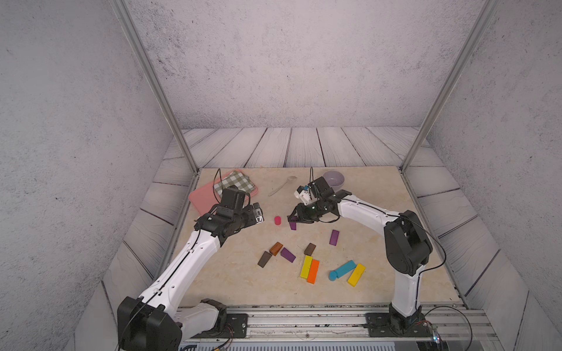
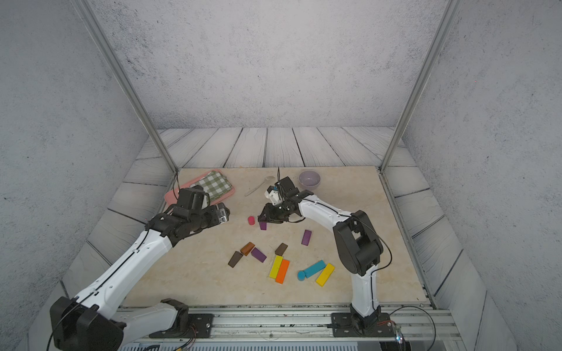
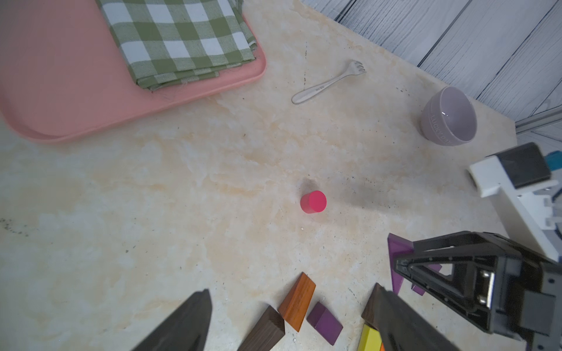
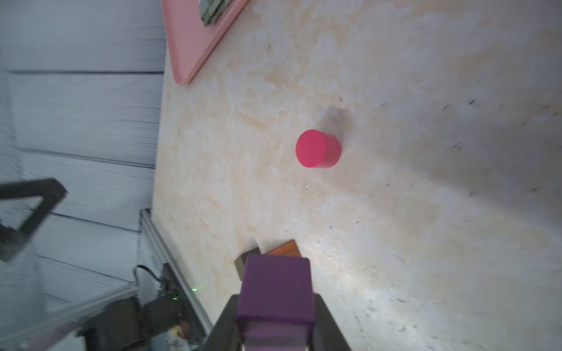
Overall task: Assemble a small pinwheel with building blocks
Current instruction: Assemble the building block at the center of the board.
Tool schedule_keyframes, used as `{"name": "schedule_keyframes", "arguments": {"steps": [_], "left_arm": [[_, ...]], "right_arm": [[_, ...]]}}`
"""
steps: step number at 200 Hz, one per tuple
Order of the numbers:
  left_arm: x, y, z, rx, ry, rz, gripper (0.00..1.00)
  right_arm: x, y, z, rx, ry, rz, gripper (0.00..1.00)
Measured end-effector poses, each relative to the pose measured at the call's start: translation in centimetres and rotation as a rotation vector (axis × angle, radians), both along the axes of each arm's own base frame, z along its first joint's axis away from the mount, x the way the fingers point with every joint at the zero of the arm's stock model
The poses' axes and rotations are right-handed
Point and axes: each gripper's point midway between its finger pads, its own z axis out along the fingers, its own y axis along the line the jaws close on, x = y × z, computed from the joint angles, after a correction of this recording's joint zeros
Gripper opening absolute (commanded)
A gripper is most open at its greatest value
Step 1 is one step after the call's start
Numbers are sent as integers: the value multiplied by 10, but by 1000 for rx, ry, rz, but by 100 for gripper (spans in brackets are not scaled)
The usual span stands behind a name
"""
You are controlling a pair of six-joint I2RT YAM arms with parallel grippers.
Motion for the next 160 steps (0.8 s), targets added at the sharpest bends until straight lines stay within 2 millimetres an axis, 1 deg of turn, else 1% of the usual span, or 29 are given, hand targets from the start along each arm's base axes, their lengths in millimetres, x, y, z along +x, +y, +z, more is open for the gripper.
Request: {"name": "schedule_keyframes", "arguments": {"steps": [15,29,56,70,86,101,125,144,160], "left_arm": [[-4,-8,1,-8,-13,-20,83],[-7,-18,0,-13,-11,-65,74],[-11,-37,-1,-27,-13,-178,72],[-16,-46,-1,-28,-14,-213,64],[-21,-56,-4,-29,-1,-239,65],[-25,-68,-12,-21,20,-258,65],[-29,-86,-33,14,77,-295,64],[-27,-90,-50,41,121,-294,61],[-22,-92,-58,51,140,-288,56]], "right_arm": [[-2,9,3,81,74,-37,14],[-4,16,10,147,130,-51,14],[-4,25,26,229,176,-51,14],[-4,27,29,245,185,-54,14],[-2,28,32,255,187,-64,14],[1,29,31,258,183,-79,14],[2,28,27,256,185,-96,14],[3,27,25,255,181,-105,14],[3,26,22,254,186,-111,14]]}}
